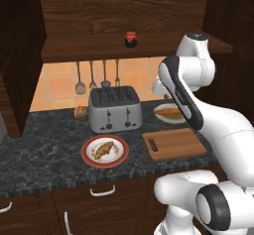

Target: From the different types of pastries on the counter, select a croissant and place it on the cutting board. Then retrieve a jar of jam from the cabinet and place it alongside the croissant on the cutting board.

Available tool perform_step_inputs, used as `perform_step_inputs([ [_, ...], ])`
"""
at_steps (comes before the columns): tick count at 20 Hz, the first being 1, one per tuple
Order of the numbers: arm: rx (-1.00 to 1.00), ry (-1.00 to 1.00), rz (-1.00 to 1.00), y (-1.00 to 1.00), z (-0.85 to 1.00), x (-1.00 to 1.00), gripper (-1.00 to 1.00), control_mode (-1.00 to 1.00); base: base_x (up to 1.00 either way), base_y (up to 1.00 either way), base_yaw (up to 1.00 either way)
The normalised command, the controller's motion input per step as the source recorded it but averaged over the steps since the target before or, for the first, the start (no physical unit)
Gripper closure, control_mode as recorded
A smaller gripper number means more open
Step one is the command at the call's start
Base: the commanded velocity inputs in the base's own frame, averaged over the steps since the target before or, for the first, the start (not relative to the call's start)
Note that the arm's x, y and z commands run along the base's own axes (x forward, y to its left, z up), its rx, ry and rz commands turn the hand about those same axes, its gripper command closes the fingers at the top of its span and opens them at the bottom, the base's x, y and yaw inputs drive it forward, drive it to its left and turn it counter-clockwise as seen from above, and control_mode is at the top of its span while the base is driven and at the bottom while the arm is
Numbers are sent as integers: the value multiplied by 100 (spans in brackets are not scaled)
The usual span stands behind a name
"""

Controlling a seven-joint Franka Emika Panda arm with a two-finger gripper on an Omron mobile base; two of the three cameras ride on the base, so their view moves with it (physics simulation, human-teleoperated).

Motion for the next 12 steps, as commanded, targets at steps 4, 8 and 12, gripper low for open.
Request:
perform_step_inputs([
  [4,0,0,0,0,-4,0,-100,-100,0,0,0],
  [8,2,0,0,8,-46,-15,-100,-100,0,0,0],
  [12,12,4,0,43,-55,-37,-100,-100,0,0,0],
])
